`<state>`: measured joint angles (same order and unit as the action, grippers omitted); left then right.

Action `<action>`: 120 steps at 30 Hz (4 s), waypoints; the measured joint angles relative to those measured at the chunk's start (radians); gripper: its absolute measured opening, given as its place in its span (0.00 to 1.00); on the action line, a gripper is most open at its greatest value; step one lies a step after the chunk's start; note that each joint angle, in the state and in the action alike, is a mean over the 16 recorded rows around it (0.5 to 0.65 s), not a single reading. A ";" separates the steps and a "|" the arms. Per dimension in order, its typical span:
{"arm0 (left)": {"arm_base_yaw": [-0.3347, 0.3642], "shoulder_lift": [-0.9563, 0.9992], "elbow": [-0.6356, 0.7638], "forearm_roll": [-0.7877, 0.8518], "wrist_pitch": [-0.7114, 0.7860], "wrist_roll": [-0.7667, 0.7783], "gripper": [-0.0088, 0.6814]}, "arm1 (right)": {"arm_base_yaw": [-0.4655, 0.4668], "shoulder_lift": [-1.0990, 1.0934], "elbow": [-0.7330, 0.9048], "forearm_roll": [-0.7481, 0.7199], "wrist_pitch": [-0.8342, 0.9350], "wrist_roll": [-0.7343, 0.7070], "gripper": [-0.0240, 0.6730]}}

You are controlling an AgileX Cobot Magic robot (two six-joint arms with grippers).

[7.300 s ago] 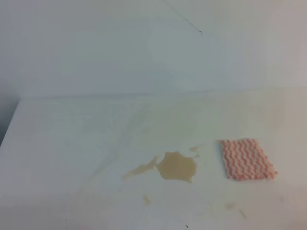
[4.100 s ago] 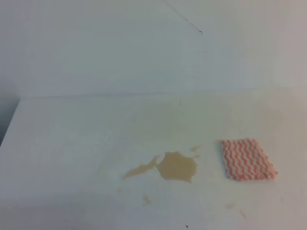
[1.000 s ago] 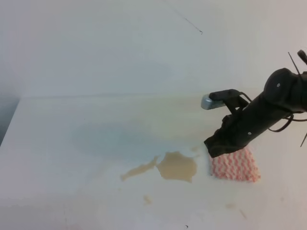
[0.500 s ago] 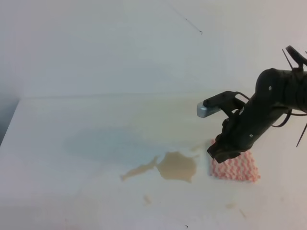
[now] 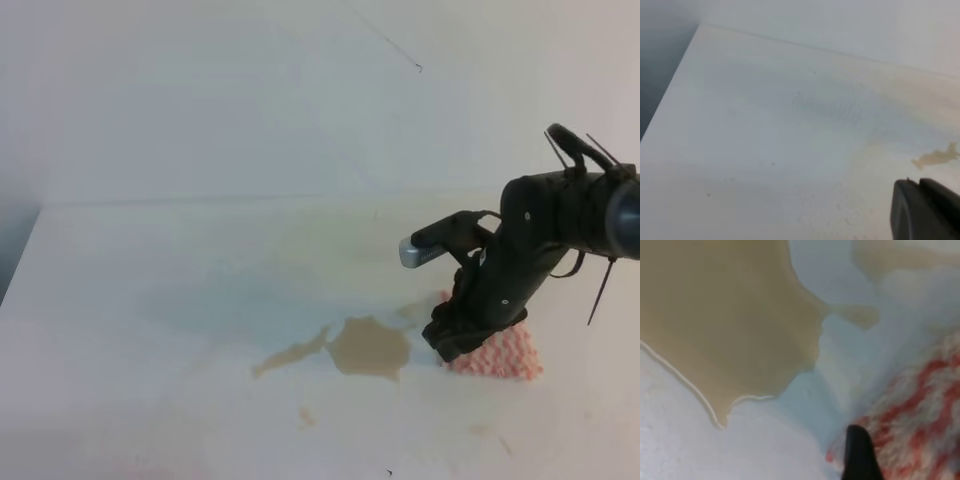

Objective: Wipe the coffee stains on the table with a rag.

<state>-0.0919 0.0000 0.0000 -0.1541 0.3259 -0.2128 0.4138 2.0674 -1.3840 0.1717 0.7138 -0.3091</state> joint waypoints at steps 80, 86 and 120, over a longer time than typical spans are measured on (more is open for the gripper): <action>0.000 0.000 0.000 0.000 0.000 0.000 0.01 | 0.161 0.343 -0.593 0.009 0.439 0.127 0.03; 0.000 0.000 0.000 0.000 0.000 0.000 0.01 | 0.028 0.289 -0.534 0.022 0.397 0.132 0.03; 0.000 0.000 0.000 0.000 0.000 0.000 0.01 | -0.133 -0.232 -0.002 0.132 -0.037 -0.033 0.39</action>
<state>-0.0919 0.0000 0.0000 -0.1541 0.3259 -0.2128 0.2808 1.8353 -1.3857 0.3033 0.6765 -0.3421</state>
